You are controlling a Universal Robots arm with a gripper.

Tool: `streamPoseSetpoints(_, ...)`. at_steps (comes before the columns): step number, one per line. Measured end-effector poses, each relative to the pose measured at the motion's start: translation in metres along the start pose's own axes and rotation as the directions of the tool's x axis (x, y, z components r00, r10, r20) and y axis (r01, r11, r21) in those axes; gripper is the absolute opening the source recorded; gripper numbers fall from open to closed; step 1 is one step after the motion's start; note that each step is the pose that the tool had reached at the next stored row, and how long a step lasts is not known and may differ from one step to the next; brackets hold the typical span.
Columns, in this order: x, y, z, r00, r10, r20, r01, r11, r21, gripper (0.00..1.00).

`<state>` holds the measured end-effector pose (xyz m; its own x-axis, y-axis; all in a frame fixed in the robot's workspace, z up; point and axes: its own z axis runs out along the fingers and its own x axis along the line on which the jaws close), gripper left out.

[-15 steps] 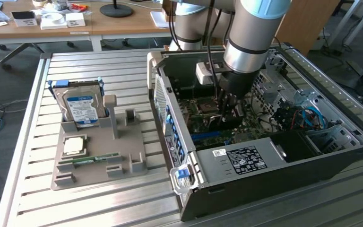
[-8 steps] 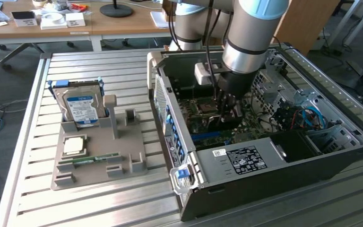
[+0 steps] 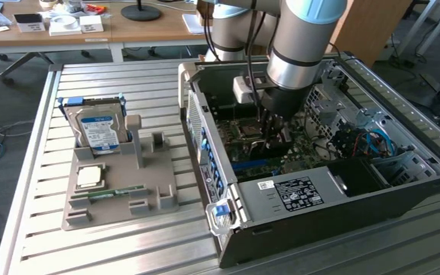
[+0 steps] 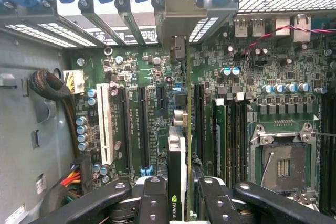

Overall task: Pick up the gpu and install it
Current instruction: 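Insert the gpu into the slot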

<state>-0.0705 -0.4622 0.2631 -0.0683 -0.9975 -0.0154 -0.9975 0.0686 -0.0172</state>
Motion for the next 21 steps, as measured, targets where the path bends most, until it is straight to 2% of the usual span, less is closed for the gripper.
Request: streamPoseSetpoints(21, 0.0002, 0.0021, 0.0044, 1.0000, 0.000, 0.0003, 0.000, 1.0000, 0.0001, 0.27)
